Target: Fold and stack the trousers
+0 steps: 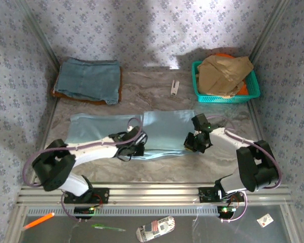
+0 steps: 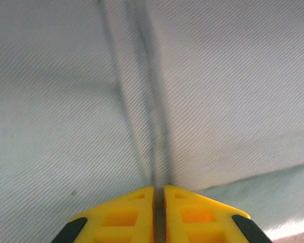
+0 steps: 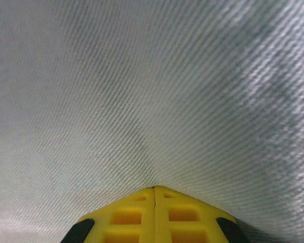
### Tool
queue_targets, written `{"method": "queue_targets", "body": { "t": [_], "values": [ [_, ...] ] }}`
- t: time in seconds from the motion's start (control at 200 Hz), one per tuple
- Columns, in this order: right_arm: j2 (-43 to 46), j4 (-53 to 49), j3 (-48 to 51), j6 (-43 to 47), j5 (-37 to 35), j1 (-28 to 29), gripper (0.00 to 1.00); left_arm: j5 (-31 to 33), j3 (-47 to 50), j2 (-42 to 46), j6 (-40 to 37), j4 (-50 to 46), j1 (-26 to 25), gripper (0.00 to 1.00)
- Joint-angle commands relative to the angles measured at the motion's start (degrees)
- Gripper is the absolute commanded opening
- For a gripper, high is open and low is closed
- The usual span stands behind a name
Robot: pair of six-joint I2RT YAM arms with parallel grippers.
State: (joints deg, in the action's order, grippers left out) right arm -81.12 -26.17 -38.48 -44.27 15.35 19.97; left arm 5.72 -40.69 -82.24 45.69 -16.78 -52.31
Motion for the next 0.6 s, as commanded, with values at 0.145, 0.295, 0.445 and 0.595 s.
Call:
{"method": "queue_targets", "body": {
  "t": [0.145,0.295,0.445,0.595],
  "values": [
    [3.15,-2.65,1.83,3.76,3.29,-5.23,0.00,4.06,6.67,0.69,3.70,7.83,-0.51,0.14],
    [11.61,-14.01,-6.93,10.74,2.55,-7.94,0.10,3.83,4.93,3.31,1.98,4.69,-0.51,0.14],
    [14.24,-16.21,-11.70,16.29,3.26,-14.11,0.54,4.06,3.43,11.89,1.09,-0.30,-0.53,0.22],
    [4.69,-15.32,-15.34,21.58,4.63,-17.68,0.63,6.97,1.01,20.79,-1.02,-9.58,1.21,0.43]
  ]
}}
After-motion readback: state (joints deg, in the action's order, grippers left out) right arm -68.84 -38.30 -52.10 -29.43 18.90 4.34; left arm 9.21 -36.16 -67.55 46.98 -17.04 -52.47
